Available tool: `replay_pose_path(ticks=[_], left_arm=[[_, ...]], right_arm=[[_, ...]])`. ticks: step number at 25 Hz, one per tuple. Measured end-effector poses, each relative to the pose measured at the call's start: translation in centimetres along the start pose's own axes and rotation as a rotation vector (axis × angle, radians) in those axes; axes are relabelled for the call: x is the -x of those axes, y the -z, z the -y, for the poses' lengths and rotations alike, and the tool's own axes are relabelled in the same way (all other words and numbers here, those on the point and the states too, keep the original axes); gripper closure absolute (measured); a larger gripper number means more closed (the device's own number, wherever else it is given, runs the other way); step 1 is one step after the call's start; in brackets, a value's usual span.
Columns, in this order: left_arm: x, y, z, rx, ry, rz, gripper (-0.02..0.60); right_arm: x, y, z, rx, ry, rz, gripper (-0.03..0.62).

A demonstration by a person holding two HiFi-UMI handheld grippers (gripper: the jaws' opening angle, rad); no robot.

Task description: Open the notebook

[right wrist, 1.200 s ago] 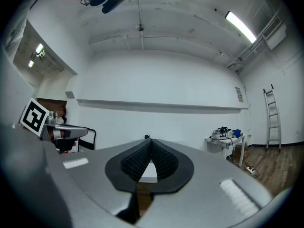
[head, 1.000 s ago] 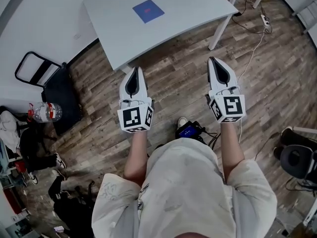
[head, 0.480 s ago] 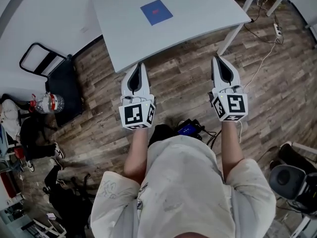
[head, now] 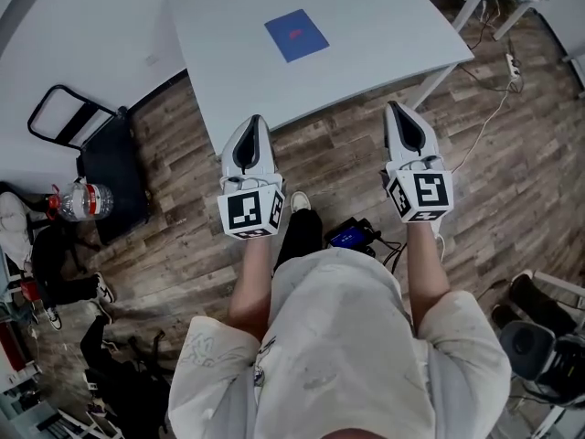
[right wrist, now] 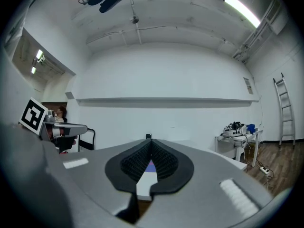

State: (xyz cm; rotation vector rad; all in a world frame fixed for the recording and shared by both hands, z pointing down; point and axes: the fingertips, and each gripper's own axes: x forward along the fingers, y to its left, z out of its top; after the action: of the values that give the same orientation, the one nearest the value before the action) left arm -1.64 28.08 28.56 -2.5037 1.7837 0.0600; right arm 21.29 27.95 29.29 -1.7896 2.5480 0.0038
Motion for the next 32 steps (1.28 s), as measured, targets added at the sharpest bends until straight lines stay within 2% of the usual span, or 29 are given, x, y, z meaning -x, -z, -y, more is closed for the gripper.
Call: replay_pose_path(ticks=[6,12,20,26,32], left_arm=[[-10.8,1.1,-10.3,0.010,0.012,-0.007,0.565],[-19.5,1.6,-22.6,0.023,0.020,-0.012,0.565],[-28.1,1.5,-35.5,0.027,0.023,-0.007,0.565],[-35.5,3.3,-37.7,0.028,0.044,-0.007,0.565],[-43.8,4.6,-34.9,0.013,0.038,0.008,0.565]], right_arm=[[-15.2,0.3,-1.8,0.013,-0.005,-0.027,0.589],[-29.8,-0.1,-6.3,0.032,-0.013,-0.047,0.589],[-44.7,-0.4,-10.8,0.043,-0.004,-0.071,0.589],[-51.7,0.7,-8.1,0.045,0.006,-0.066,0.589],[-57.0,2.9,-0.9,0.028,-0.006,-0.091,0.589]])
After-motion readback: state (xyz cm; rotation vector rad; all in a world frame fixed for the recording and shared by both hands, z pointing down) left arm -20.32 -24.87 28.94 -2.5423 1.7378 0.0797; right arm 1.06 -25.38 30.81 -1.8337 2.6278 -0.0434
